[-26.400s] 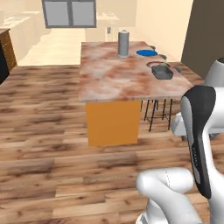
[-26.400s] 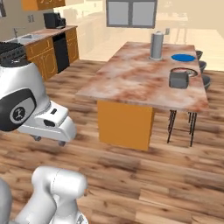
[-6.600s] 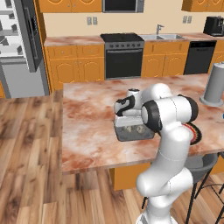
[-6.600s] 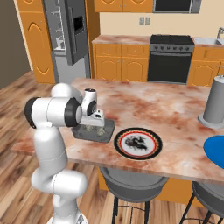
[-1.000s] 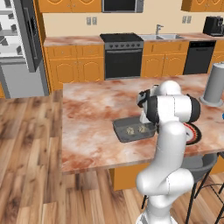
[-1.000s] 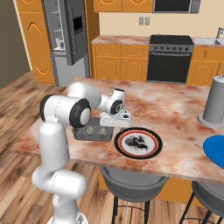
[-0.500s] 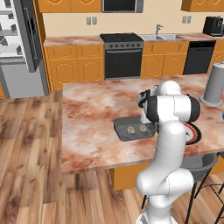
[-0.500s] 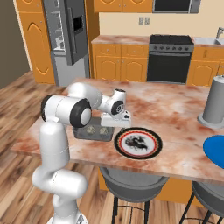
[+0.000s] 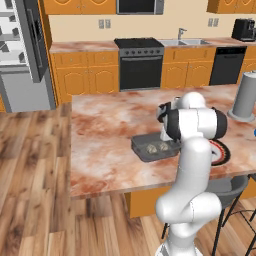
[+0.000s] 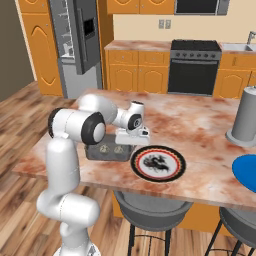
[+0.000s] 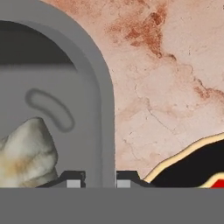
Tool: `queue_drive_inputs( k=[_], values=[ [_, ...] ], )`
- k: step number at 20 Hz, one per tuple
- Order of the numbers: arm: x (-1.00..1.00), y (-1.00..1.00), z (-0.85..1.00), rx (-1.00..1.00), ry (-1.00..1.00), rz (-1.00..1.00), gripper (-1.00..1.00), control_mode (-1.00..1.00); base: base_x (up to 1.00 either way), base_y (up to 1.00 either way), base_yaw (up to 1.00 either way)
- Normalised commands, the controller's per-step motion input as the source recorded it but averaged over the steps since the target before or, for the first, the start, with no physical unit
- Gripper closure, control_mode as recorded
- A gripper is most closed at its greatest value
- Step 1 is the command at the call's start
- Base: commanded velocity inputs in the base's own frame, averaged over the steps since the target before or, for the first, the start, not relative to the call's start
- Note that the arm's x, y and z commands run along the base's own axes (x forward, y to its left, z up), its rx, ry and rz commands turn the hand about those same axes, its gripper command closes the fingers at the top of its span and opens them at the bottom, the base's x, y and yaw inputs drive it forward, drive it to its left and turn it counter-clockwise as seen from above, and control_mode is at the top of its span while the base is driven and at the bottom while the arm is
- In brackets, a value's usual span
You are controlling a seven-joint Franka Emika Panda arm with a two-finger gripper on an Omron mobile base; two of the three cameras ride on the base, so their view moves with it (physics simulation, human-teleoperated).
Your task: Place two dumplings into each of the tupperware containers and then place the containers in the fridge.
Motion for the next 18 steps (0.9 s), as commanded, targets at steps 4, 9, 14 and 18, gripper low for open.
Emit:
queue_drive_inputs(
  k=[4,9,14,18],
  values=[
    [-0.19,0.00,0.34,0.00,0.12,0.00,1.00,-1.00,0.00,0.00,0.00],
    [-0.39,0.11,0.78,0.00,0.20,-0.06,1.00,-1.00,0.00,0.00,0.00],
    [-0.77,0.12,0.61,0.00,0.15,-0.30,1.00,-1.00,0.00,0.00,0.00],
    [-0.83,0.31,0.29,-0.01,0.06,-0.50,1.00,-1.00,0.00,0.00,0.00]
  ],
)
